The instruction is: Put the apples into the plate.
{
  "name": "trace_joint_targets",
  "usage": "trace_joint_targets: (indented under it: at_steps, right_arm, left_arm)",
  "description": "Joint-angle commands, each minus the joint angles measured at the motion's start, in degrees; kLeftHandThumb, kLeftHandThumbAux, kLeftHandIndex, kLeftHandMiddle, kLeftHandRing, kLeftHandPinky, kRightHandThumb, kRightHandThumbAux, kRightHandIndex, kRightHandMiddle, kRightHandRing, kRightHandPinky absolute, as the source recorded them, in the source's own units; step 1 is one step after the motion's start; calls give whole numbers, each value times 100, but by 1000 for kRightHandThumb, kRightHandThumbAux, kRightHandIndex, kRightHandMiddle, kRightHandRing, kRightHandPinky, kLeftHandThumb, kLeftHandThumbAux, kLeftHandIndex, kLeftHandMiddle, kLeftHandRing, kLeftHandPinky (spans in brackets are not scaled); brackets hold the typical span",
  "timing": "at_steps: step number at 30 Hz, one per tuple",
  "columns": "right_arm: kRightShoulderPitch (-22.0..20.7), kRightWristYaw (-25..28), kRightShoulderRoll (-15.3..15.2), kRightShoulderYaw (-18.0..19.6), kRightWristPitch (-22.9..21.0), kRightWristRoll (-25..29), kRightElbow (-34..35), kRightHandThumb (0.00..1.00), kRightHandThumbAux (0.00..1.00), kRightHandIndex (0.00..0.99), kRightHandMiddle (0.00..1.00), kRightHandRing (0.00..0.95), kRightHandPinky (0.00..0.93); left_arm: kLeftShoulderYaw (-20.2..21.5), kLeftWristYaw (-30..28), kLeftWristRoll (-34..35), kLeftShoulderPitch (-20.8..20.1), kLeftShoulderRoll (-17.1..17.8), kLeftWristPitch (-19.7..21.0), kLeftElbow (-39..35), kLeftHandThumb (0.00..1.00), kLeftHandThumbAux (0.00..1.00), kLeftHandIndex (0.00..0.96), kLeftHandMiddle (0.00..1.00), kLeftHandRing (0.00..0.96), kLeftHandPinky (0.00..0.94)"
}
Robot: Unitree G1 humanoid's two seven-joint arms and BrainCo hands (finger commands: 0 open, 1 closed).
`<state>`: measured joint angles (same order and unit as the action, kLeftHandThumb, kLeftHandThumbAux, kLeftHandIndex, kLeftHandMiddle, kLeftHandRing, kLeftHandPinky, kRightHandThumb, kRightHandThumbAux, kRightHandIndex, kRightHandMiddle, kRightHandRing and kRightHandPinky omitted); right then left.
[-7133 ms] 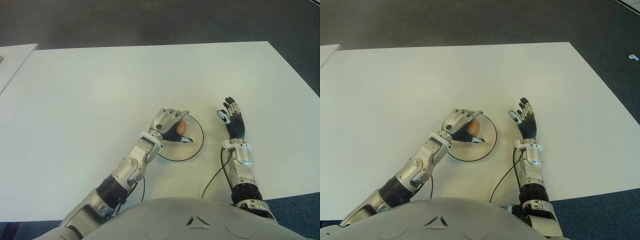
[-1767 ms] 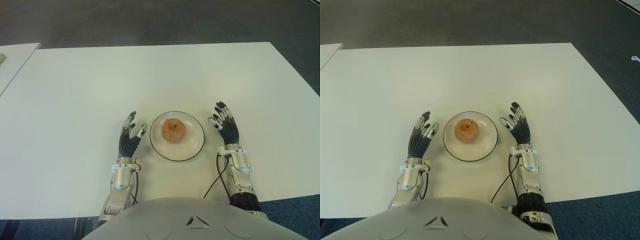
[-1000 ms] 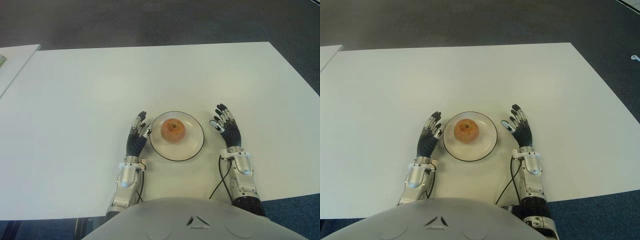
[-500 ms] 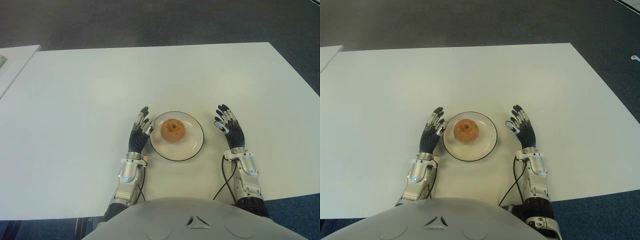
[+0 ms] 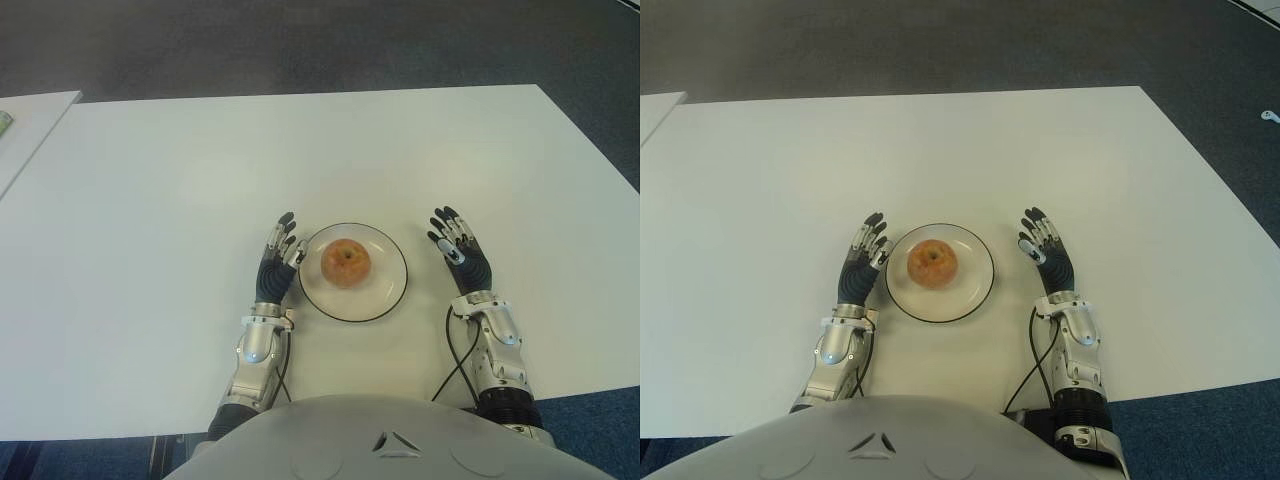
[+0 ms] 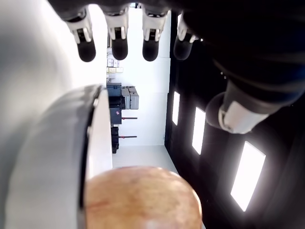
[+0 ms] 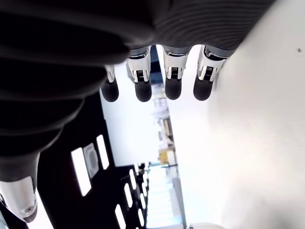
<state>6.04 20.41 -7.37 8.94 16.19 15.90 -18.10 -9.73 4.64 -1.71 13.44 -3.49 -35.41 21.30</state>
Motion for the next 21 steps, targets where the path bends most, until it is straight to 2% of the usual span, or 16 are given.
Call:
trace_joint_targets:
  at_steps: [1,7,12,21]
  right_arm:
    - [118,93,76,-48,-152,-10,-352,204,586,13,14,0,1]
    - [144,104,76,-121,151,-228,-418,182,577,21,25,0,0]
    - [280,81,94,-195,285,-308,-246,171,575,24,27,0,0]
    - [525,56,47,-262,102,-286,284,170,597,11,7,0,0]
  left_arm:
    - [58,110,160,385,-438,-129,618,110,522,94,94,81,108]
    - [36,418,23,437,-530,-360,576,111,536,125,133,117,153]
    - [-64,512,34,520,-557,-398,464,102,539,142,153,133,165]
    - [-161,799,-115,658,-594,-308,229,84,570,153,169,145,164]
